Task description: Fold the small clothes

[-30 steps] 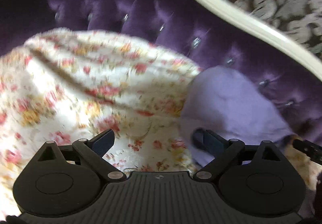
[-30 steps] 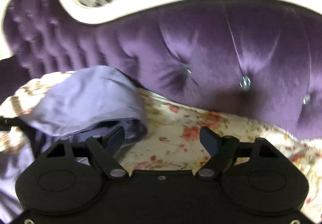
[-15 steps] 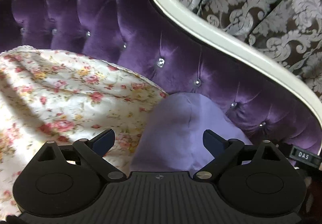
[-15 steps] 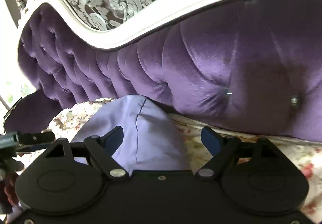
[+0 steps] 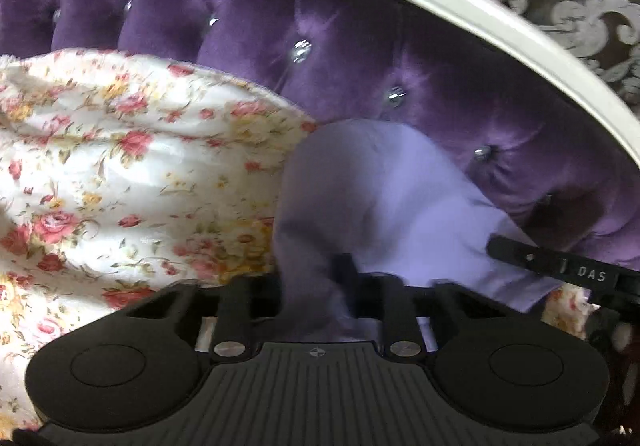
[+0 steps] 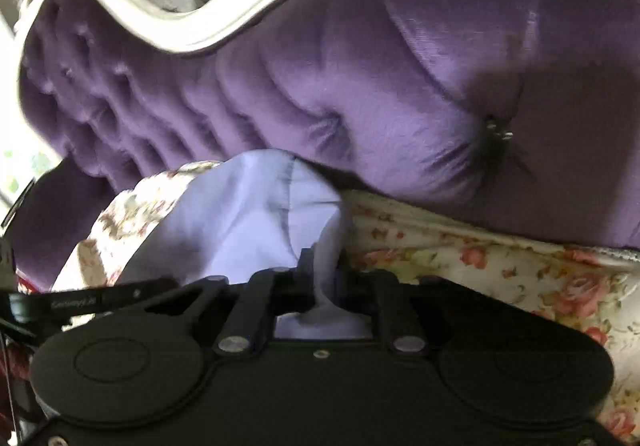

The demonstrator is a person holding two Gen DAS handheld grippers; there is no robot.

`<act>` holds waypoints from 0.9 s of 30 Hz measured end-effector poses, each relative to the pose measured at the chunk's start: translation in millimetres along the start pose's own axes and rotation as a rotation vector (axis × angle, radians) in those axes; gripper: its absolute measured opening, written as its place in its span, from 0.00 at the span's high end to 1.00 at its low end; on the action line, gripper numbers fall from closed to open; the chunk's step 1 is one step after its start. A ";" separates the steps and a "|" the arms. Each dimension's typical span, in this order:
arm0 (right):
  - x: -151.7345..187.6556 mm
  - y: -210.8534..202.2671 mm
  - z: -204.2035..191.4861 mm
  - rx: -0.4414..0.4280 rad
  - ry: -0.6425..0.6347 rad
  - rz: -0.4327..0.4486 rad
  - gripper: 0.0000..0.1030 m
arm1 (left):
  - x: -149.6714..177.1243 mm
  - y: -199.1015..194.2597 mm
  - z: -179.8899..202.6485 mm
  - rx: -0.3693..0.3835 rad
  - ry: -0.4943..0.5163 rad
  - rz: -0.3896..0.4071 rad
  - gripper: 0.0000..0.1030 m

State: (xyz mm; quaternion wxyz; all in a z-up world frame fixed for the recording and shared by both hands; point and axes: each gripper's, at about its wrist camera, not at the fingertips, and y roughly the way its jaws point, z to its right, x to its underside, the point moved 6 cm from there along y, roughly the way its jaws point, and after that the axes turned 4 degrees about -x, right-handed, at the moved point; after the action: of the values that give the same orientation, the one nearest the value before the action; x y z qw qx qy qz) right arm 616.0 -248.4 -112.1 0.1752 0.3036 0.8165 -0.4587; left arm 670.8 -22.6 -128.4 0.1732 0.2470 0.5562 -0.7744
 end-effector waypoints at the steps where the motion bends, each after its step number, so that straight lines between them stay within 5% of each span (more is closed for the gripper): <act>1: -0.7 -5.4 -5.7 0.002 -0.029 0.017 0.85 | 0.8 -7.1 3.7 -0.006 0.021 0.024 0.87; 8: 0.3 -86.4 -51.1 -0.079 -0.135 0.188 0.87 | 12.2 -99.1 25.6 0.012 0.130 0.203 0.91; 15: 53.4 -181.7 -96.4 -0.104 -0.347 0.329 0.88 | 78.7 -205.9 41.8 -0.019 0.319 0.428 0.93; 22: 141.4 -215.3 -103.2 -0.047 -0.511 0.244 0.88 | 174.3 -243.5 46.6 -0.010 0.402 0.373 0.93; 27: 200.2 -213.5 -108.1 0.045 -0.712 0.153 0.89 | 212.1 -253.0 39.7 0.070 0.315 0.292 0.92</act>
State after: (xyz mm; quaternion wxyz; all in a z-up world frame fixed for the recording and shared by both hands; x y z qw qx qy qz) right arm 324.0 -173.2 -32.0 0.4755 0.1888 0.6691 -0.5390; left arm 352.4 22.4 -43.8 0.1858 0.4486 0.5077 -0.7117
